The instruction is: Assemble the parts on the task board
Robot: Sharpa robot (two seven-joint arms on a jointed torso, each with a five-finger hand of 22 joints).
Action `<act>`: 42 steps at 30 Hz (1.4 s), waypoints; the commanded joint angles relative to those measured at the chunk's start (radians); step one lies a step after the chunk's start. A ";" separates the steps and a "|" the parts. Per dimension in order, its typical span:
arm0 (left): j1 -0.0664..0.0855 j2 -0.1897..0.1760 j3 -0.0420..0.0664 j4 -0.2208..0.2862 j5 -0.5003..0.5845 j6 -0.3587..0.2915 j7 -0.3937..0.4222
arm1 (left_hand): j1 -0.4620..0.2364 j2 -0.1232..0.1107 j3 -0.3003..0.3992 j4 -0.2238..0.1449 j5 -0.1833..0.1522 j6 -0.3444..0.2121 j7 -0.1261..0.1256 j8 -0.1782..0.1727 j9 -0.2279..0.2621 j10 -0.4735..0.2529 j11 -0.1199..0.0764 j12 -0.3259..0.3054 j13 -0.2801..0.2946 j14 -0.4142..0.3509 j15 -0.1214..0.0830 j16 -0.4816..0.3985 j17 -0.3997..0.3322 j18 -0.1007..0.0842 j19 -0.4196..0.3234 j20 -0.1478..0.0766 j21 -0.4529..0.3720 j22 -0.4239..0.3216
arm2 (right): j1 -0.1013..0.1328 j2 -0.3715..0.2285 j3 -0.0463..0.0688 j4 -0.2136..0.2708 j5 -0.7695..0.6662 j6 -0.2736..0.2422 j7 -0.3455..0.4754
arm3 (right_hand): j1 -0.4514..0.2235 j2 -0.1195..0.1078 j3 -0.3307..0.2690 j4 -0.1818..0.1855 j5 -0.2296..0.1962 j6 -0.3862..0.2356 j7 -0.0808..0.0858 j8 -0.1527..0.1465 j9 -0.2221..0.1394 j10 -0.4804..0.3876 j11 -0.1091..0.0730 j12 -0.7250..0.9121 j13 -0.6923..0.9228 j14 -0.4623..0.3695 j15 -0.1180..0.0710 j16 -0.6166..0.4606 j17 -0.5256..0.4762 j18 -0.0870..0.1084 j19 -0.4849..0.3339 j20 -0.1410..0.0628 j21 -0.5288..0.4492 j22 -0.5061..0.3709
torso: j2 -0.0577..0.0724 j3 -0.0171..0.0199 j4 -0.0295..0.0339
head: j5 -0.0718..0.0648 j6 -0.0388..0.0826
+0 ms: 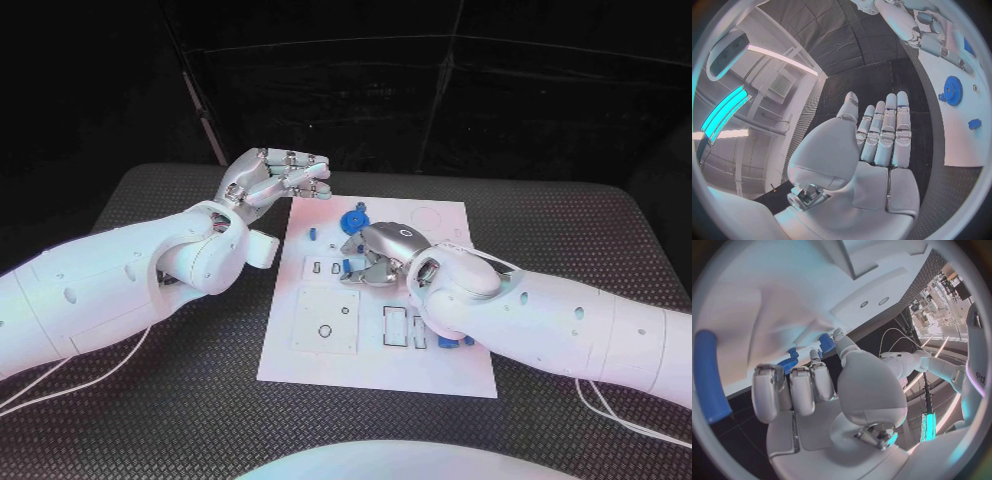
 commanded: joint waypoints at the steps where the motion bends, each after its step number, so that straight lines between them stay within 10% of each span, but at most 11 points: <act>1: 0.002 0.001 0.001 -0.002 0.003 0.011 0.003 | 0.000 0.013 -0.001 -0.006 0.000 0.004 -0.003 -0.003 0.000 0.006 -0.003 -0.002 0.000 0.026 -0.005 0.005 0.003 0.017 0.011 -0.005 0.001 0.004 | 0.002 -0.006 0.000 0.011 0.021 -0.097 0.056 | 0.014 -0.019 -0.027 0.019 0.010 -0.024 0.004 0.003 0.001 0.000 0.011 -0.003 0.092 0.069 0.008 -0.006 0.088 0.013 0.001 0.011 -0.005 0.109 | 0.000 0.0007 -0.0003 | 0.002 0.001; 13: 0.002 -0.001 0.001 -0.022 -0.015 0.001 -0.026 | -0.004 0.018 -0.016 -0.013 0.001 0.050 -0.031 0.007 0.005 0.097 -0.046 0.019 0.009 0.252 -0.070 0.116 0.074 0.016 0.207 -0.074 0.101 0.042 | 0.004 -0.110 0.002 0.140 0.106 -0.168 0.222 | 0.069 -0.032 -0.108 0.085 0.069 -0.051 0.002 0.022 0.004 -0.007 0.010 -0.008 0.085 0.067 0.008 -0.010 0.082 0.015 -0.006 0.012 -0.010 0.100 | -0.004 0.0009 -0.0024 | 0.003 0.010; 18: 0.002 -0.006 0.001 -0.039 -0.127 0.032 -0.116 | -0.035 0.003 -0.045 -0.001 0.000 0.087 -0.057 0.022 0.012 0.184 -0.078 0.061 0.032 0.331 -0.099 0.227 0.170 0.014 0.278 -0.103 0.165 0.077 | 0.021 -0.189 0.017 0.215 0.260 -0.082 0.317 | 0.092 -0.012 -0.119 0.097 0.088 -0.019 -0.002 0.047 0.009 -0.025 0.006 -0.035 0.060 0.059 0.005 -0.027 0.049 0.024 -0.033 0.010 -0.027 0.063 | -0.006 0.0004 0.0022 | -0.004 0.019; 23: 0.005 -0.016 0.001 -0.048 -0.288 0.091 -0.263 | -0.100 -0.002 -0.078 0.036 0.005 0.146 -0.096 0.062 0.037 0.288 -0.114 0.157 0.097 0.395 -0.132 0.923 0.823 -0.005 0.358 -0.137 0.371 0.270 | 0.046 -0.258 0.041 0.257 0.430 0.021 0.353 | 0.116 0.010 -0.128 0.087 0.092 0.024 -0.011 0.075 0.012 -0.067 -0.002 -0.103 0.001 0.036 -0.003 -0.077 -0.036 0.044 -0.097 0.003 -0.070 -0.026 | -0.014 0.0025 0.0024 | -0.002 0.024; 25: 0.012 -0.020 0.001 -0.050 -0.368 0.144 -0.363 | -0.160 0.010 -0.101 0.075 0.012 0.160 -0.127 0.107 0.080 0.276 -0.119 0.275 0.205 0.372 -0.141 1.202 1.087 -0.036 0.382 -0.175 0.622 0.526 | 0.060 -0.290 0.058 0.263 0.526 0.059 0.351 | 0.127 0.020 -0.134 0.080 0.097 0.042 -0.017 0.087 0.013 -0.095 -0.008 -0.149 -0.039 0.020 -0.009 -0.117 -0.098 0.058 -0.143 -0.002 -0.105 -0.091 | -0.021 0.0046 0.0010 | -0.001 0.022; 30: 0.040 -0.016 0.001 -0.048 -0.593 0.285 -0.601 | -0.190 0.001 -0.140 0.110 0.011 0.091 -0.113 0.177 0.157 0.166 -0.132 0.526 0.429 0.429 -0.145 1.475 1.363 -0.093 0.397 -0.183 0.990 0.941 | 0.107 -0.342 0.080 0.223 0.805 0.111 0.328 | 0.148 0.039 -0.144 0.064 0.119 0.034 -0.019 0.096 0.007 -0.178 -0.011 -0.275 -0.151 -0.009 -0.013 -0.207 -0.212 0.088 -0.242 -0.009 -0.199 -0.244 | -0.035 0.0076 0.0012 | -0.001 0.016; 31: 0.044 -0.014 0.001 -0.046 -0.627 0.300 -0.632 | -0.206 0.029 -0.148 0.141 0.002 0.102 -0.134 0.261 0.222 0.145 -0.134 0.758 0.649 0.429 -0.155 1.475 1.363 -0.105 0.393 -0.186 1.078 1.042 | 0.114 -0.347 0.081 0.212 0.831 0.111 0.329 | 0.151 0.041 -0.145 0.061 0.123 0.036 -0.020 0.099 0.007 -0.180 -0.011 -0.278 -0.156 -0.009 -0.014 -0.210 -0.214 0.089 -0.244 -0.009 -0.203 -0.250 | -0.038 0.0086 0.0009 | -0.001 0.014; 34: 0.058 -0.004 0.000 -0.041 -0.708 0.342 -0.733 | -0.193 0.035 -0.154 0.148 0.009 0.068 -0.139 0.349 0.301 0.187 -0.160 1.008 0.906 0.429 -0.162 1.475 1.363 -0.120 0.408 -0.196 1.195 1.187 | 0.133 -0.358 0.085 0.177 0.889 0.104 0.336 | 0.156 0.044 -0.147 0.056 0.128 0.042 -0.022 0.108 0.008 -0.184 -0.013 -0.285 -0.165 -0.008 -0.015 -0.218 -0.220 0.090 -0.246 -0.010 -0.212 -0.260 | -0.046 0.0117 0.0015 | 0.001 0.010; 36: 0.068 0.005 -0.002 -0.042 -0.744 0.369 -0.789 | -0.202 0.037 -0.160 0.158 -0.001 0.067 -0.149 0.387 0.333 0.210 -0.162 1.072 0.974 0.429 -0.170 1.475 1.363 -0.127 0.418 -0.195 1.236 1.240 | 0.141 -0.360 0.086 0.157 0.910 0.097 0.340 | 0.157 0.046 -0.148 0.054 0.129 0.043 -0.022 0.110 0.009 -0.185 -0.014 -0.287 -0.167 -0.008 -0.016 -0.220 -0.221 0.091 -0.247 -0.011 -0.215 -0.264 | -0.051 0.0139 0.0017 | 0.002 0.008; 37: 0.076 0.012 -0.005 -0.043 -0.770 0.384 -0.823 | -0.199 0.028 -0.177 0.170 -0.003 -0.004 -0.165 0.493 0.441 0.195 -0.177 1.139 1.034 0.429 -0.186 1.475 1.363 -0.128 0.415 -0.198 1.271 1.279 | 0.145 -0.361 0.086 0.144 0.917 0.095 0.340 | 0.159 0.046 -0.148 0.052 0.131 0.043 -0.023 0.112 0.008 -0.186 -0.014 -0.290 -0.171 -0.007 -0.016 -0.222 -0.223 0.091 -0.248 -0.011 -0.218 -0.267 | -0.054 0.0156 0.0019 | 0.003 0.005; 42: 0.121 0.053 -0.043 -0.057 -0.875 0.441 -0.929 | -0.226 0.045 -0.195 0.209 0.000 -0.055 -0.160 0.561 0.516 0.183 -0.173 1.149 1.046 0.429 -0.180 1.475 1.363 -0.130 0.410 -0.189 1.290 1.304 | 0.153 -0.354 0.088 0.112 0.919 0.094 0.336 | 0.173 0.054 -0.144 0.040 0.163 0.039 -0.023 0.117 0.007 -0.190 -0.016 -0.297 -0.181 -0.005 -0.018 -0.230 -0.228 0.092 -0.246 -0.013 -0.226 -0.273 | -0.062 0.0207 0.0035 | 0.006 -0.004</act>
